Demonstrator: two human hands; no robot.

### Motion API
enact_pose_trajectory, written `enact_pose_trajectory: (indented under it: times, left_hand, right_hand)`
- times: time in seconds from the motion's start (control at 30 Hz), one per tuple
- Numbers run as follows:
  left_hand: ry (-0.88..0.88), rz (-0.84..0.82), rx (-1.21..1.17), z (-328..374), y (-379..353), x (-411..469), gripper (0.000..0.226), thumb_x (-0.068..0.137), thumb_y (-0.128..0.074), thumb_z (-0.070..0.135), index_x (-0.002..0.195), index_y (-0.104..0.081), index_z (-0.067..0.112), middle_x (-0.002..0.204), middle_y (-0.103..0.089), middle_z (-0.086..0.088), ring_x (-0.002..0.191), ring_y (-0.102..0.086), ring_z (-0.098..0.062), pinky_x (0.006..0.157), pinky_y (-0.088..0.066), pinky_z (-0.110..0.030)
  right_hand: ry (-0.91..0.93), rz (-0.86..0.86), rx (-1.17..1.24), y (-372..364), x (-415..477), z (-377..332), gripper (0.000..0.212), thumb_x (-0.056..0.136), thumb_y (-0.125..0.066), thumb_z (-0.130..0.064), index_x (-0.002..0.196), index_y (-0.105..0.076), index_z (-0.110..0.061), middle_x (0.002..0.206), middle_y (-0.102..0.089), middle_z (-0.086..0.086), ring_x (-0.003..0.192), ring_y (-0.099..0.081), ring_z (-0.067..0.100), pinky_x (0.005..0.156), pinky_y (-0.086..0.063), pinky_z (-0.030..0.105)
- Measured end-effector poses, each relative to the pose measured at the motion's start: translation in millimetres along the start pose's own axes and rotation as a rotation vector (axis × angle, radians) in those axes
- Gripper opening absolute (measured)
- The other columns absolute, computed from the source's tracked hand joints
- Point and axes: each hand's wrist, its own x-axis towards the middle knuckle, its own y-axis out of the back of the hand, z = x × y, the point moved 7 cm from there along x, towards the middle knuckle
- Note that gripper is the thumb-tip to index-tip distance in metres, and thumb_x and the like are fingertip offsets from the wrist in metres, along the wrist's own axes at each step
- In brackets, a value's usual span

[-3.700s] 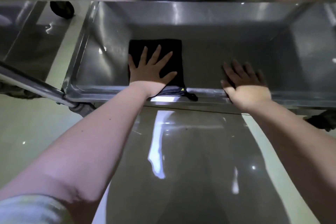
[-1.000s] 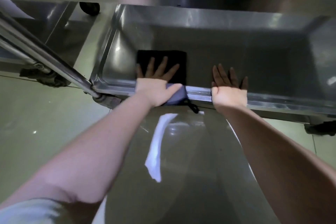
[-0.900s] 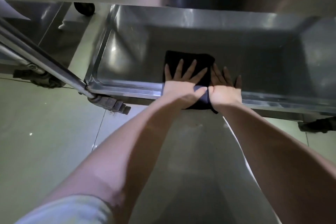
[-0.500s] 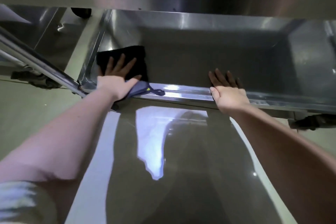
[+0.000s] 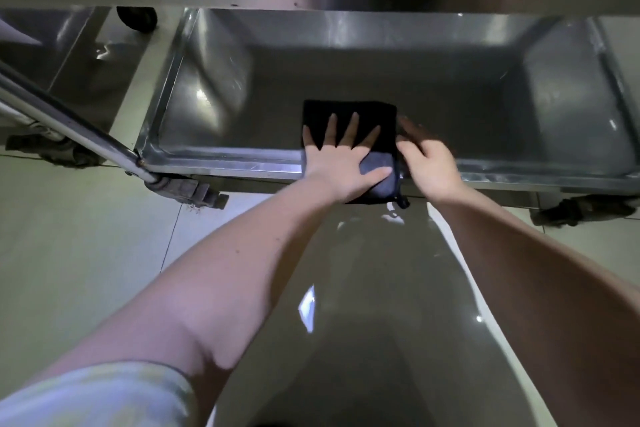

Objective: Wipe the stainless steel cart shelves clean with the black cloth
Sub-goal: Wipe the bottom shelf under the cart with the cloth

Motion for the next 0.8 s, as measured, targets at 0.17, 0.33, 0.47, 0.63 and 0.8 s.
enact_pose_trajectory:
  times: [0.17,0.33,0.47,0.63,0.8]
  left_hand:
    - [-0.259,0.146,0.115,-25,9,-47,0.114,0.068,-0.053,0.081,0.156,-0.009,0.022,0.162,-0.015,-0.009,0.150,-0.005,-0.027,0.118,-0.004,-0.053]
    - [-0.305,0.162,0.359,-44,-7,-68,0.096,0.086,-0.062,0.014,0.155,0.005,0.017,0.162,-0.006,-0.014,0.149,-0.006,-0.031,0.120,0.000,-0.047]
    - [-0.331,0.165,0.249,-34,6,-69,0.074,0.093,-0.046,0.002,0.155,-0.008,0.014,0.161,-0.014,-0.015,0.148,-0.013,-0.029,0.120,0.006,-0.039]
    - [-0.220,0.122,-0.165,-35,33,-81,0.055,0.098,-0.047,0.012,0.151,-0.032,0.018,0.152,-0.039,-0.009,0.141,-0.034,-0.029,0.112,-0.027,-0.033]
    - [-0.217,0.134,-0.323,-37,52,-97,0.053,0.089,-0.066,0.025,0.138,-0.051,0.017,0.132,-0.059,-0.009,0.125,-0.050,-0.030,0.109,-0.034,-0.039]
  right_hand:
    - [0.452,-0.282,-0.677,-18,-26,-21,0.092,0.073,-0.066,-0.066,0.147,-0.040,-0.017,0.152,-0.039,0.011,0.138,-0.036,0.033,0.105,-0.035,0.044]
    - [0.483,-0.219,-1.021,-53,-46,-14,0.111,0.064,-0.082,-0.050,0.152,-0.028,-0.009,0.155,-0.027,0.019,0.142,-0.022,0.042,0.116,-0.016,0.054]
    - [0.531,-0.054,-0.963,-58,-51,-31,0.086,0.063,-0.081,-0.026,0.139,-0.047,-0.003,0.135,-0.050,0.021,0.128,-0.044,0.043,0.110,-0.028,0.058]
    - [0.606,-0.061,-0.813,-58,-57,-70,0.055,0.066,-0.081,-0.029,0.110,-0.061,-0.004,0.095,-0.059,0.012,0.086,-0.055,0.034,0.082,-0.042,0.043]
    - [0.510,-0.126,-0.604,-34,-68,-94,0.020,0.075,-0.068,-0.003,0.096,-0.068,-0.003,0.093,-0.066,0.014,0.086,-0.062,0.038,0.071,-0.050,0.041]
